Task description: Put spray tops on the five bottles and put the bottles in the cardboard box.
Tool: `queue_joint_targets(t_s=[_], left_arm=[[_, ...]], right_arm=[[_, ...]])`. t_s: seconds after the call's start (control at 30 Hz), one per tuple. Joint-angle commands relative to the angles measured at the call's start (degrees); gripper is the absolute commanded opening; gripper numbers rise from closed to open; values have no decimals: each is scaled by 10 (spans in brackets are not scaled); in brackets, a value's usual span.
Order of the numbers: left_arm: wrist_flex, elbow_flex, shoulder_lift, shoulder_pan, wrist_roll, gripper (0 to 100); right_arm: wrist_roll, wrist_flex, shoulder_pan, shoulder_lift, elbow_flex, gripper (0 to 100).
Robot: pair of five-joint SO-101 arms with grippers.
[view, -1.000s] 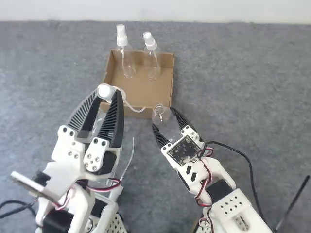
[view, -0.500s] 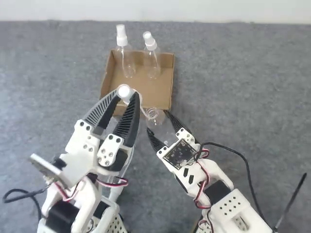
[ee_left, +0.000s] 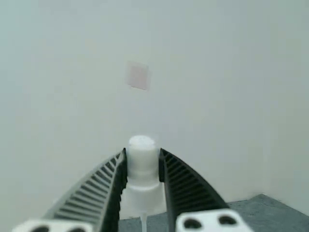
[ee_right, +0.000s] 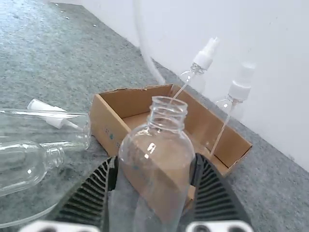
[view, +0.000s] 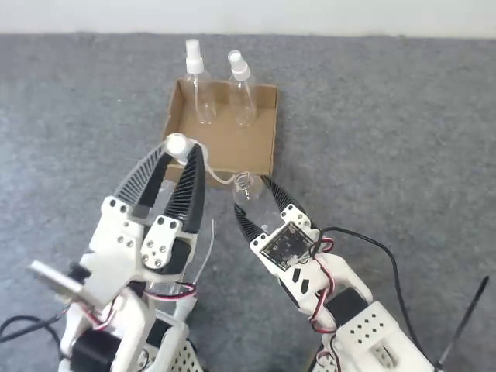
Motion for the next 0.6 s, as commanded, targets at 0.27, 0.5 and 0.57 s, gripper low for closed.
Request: queue_joint_targets(t_s=[0.27, 0.5, 0.57], left_arm=[[0, 15, 4, 33, -6, 14], [3, 26, 5, 34, -6, 14], [3, 26, 5, 34, -6, 14]], right_arm=[[99, -9, -8, -18, 13, 6], [112, -10, -6, -19, 13, 6], [112, -10, -5, -19, 13, 6]])
